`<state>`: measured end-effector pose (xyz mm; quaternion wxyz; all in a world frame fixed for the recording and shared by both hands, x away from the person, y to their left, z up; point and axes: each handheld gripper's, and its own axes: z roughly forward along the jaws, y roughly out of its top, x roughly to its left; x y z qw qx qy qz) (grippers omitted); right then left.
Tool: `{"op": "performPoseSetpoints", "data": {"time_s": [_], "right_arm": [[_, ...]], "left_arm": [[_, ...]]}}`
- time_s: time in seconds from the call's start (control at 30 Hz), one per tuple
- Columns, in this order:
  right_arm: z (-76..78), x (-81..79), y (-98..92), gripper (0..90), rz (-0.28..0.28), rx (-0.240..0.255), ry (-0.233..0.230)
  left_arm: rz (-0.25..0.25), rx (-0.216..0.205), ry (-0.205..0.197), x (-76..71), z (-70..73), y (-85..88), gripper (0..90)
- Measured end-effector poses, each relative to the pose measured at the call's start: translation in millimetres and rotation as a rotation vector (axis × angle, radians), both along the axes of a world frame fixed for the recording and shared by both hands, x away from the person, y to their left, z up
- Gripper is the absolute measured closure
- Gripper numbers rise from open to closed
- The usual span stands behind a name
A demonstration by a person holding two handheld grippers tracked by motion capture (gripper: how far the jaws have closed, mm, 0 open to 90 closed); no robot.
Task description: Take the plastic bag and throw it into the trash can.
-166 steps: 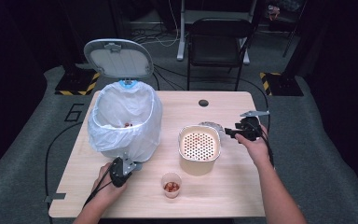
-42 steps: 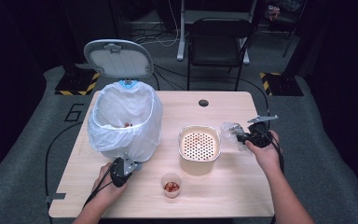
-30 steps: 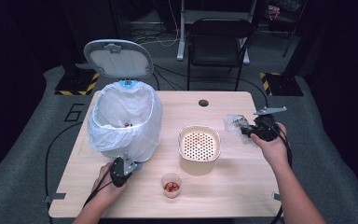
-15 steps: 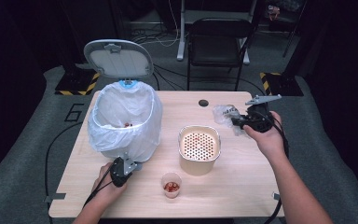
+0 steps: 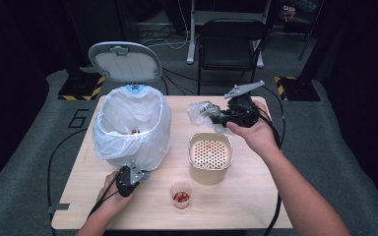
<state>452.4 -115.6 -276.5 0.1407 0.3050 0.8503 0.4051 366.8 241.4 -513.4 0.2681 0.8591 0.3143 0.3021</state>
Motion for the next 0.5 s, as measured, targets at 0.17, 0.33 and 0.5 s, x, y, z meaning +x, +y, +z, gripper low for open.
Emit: {"op": "performPoseSetpoints", "data": {"time_s": [0.17, 0.33, 0.5], "right_arm": [[9.7, 0.9, 22.1, 73.1, 0.037, -0.006, 0.006], [13.3, 2.5, 34.9, 73.1, 0.065, 0.001, 0.009], [16.9, 2.5, 46.5, 73.1, 0.090, 0.005, 0.019]], "left_arm": [[0.009, -0.007, 0.006, -0.3, -0.2, -0.7, 90.0], [0.010, -0.011, 0.009, 0.1, 0.0, -0.5, 90.0], [-0.003, -0.013, 0.006, 1.2, 0.4, 0.9, 90.0]]}}
